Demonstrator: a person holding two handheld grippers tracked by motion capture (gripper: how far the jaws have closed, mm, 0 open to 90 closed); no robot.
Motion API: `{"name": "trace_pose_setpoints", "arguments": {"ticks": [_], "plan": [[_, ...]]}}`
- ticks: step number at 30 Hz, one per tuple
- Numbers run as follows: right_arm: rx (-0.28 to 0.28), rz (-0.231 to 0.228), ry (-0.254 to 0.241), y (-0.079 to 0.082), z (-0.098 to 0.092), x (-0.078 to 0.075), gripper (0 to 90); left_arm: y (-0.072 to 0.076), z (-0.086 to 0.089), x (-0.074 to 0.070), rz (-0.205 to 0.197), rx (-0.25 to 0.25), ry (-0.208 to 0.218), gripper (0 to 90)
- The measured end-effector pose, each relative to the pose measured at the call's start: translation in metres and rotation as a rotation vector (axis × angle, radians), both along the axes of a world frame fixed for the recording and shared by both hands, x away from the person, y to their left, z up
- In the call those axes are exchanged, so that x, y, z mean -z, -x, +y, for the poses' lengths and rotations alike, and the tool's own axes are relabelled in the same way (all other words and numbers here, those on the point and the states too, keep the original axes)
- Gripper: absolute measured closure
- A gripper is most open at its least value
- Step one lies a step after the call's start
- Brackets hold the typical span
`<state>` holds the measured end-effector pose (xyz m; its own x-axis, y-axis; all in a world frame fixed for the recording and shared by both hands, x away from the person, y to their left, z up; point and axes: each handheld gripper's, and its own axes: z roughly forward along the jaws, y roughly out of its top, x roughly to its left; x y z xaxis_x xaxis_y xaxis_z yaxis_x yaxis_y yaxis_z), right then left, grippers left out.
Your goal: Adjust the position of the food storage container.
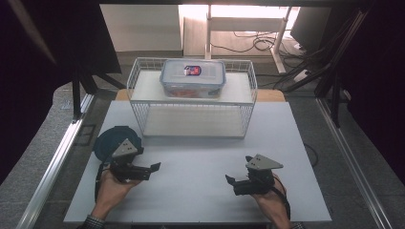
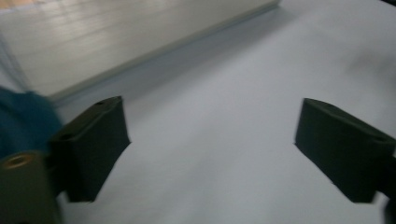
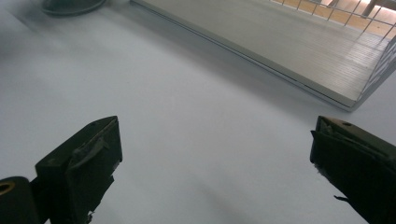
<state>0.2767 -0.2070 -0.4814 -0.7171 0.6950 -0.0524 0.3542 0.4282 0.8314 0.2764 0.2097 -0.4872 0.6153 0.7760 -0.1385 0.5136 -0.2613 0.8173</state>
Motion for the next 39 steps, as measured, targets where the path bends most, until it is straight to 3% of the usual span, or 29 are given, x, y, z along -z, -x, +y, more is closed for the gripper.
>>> {"name": "trace_pose_setpoints", "arguments": {"ticks": [2,7,9,10,11,15,21,28,33,36,39], "plan": [[0.002,-0.001,0.002,0.0,0.0,0.0,2.1,-0.005,0.01,-0.004,-0.012,-0.024,-0.021,16.2],[0.013,0.003,0.013,-0.002,-0.002,0.002,2.4,-0.023,0.04,-0.017,-0.03,-0.096,0.0,45.6],[0.016,0.008,0.018,-0.002,-0.002,0.002,2.6,-0.032,0.052,-0.019,-0.021,-0.141,-0.017,60.5],[0.016,0.008,0.024,-0.003,-0.002,0.003,2.7,-0.036,0.059,-0.018,-0.021,-0.163,-0.033,73.9],[0.016,0.008,0.024,-0.003,-0.002,0.003,2.7,-0.04,0.066,-0.016,-0.016,-0.187,-0.042,73.9],[0.018,0.016,0.038,-0.003,-0.001,0.004,3.1,-0.057,0.093,-0.008,0.004,-0.258,-0.041,89.7],[0.023,0.015,0.042,-0.004,-0.001,0.005,3.2,-0.074,0.122,-0.004,-0.001,-0.36,-0.082,90.0],[0.021,0.02,0.051,-0.004,-0.001,0.006,3.6,-0.082,0.15,0.012,0.024,-0.453,-0.082,90.0],[0.018,0.022,0.061,-0.004,-0.001,0.007,3.8,-0.083,0.159,0.021,0.061,-0.473,-0.09,90.0],[0.015,0.022,0.064,-0.004,-0.001,0.007,3.9,-0.084,0.163,0.024,0.081,-0.47,-0.045,90.0],[0.012,0.026,0.068,-0.005,-0.001,0.007,4.0,-0.081,0.162,0.024,0.087,-0.467,-0.042,90.0]]}}
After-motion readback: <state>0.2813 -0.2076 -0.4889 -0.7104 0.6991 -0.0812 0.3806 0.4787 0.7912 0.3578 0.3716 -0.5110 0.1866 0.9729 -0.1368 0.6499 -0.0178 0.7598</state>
